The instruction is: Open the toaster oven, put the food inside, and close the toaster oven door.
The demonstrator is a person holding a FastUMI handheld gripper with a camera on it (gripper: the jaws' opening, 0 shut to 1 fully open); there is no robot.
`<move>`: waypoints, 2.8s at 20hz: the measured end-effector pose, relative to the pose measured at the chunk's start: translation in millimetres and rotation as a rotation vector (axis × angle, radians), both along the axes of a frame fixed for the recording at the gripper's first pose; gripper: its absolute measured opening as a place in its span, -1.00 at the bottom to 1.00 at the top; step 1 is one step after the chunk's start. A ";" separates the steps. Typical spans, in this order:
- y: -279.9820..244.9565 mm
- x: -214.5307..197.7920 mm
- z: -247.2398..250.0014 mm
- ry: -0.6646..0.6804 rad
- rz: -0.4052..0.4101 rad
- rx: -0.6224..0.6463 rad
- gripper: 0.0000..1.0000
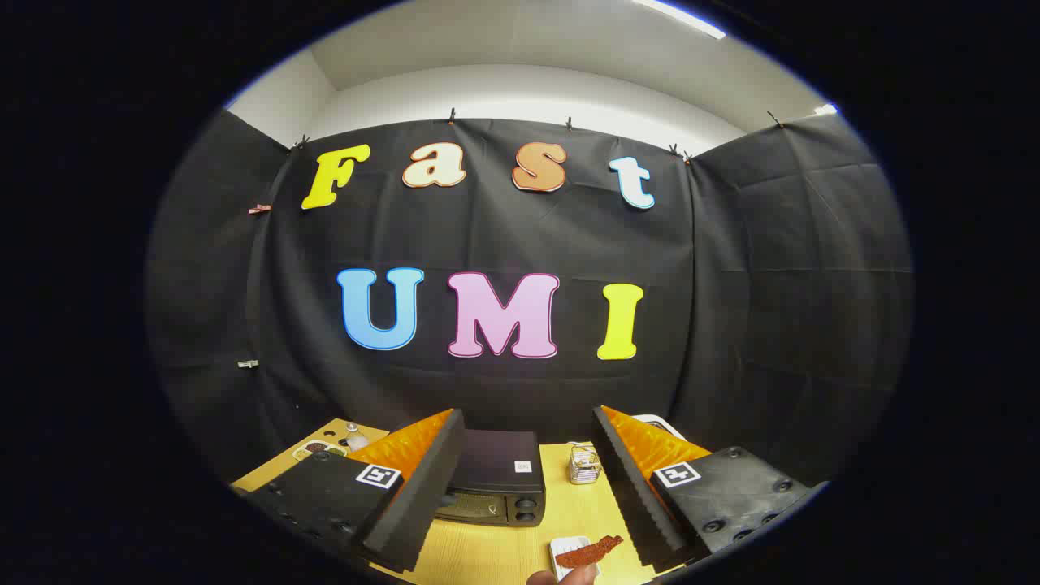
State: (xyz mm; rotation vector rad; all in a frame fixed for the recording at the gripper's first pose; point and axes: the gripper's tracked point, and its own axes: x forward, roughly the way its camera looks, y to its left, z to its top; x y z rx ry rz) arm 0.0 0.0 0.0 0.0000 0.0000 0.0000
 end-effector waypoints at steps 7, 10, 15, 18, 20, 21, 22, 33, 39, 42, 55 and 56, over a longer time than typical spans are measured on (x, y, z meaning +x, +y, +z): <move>10.9 -2.7 -5.2 0.005 0.015 -0.012 0.94; 17.0 -1.5 -7.7 0.010 0.024 0.001 0.94; 27.0 3.7 -7.3 0.011 0.029 0.001 0.94; 34.1 6.4 -11.6 0.016 0.028 0.016 0.94; 43.5 9.0 -17.7 0.029 0.036 0.034 0.94; 49.4 11.7 -20.6 0.035 0.040 0.039 0.94; 55.2 14.1 -22.6 0.038 0.042 0.039 0.94; 149.1 57.4 -106.2 0.141 0.082 0.061 0.94; 172.4 101.6 -194.2 0.277 0.066 0.016 0.95; 172.7 118.0 -231.1 0.333 0.059 -0.014 0.95; 168.5 140.2 -277.7 0.458 0.038 0.026 0.97; 169.1 137.8 -279.2 0.466 0.041 0.024 0.97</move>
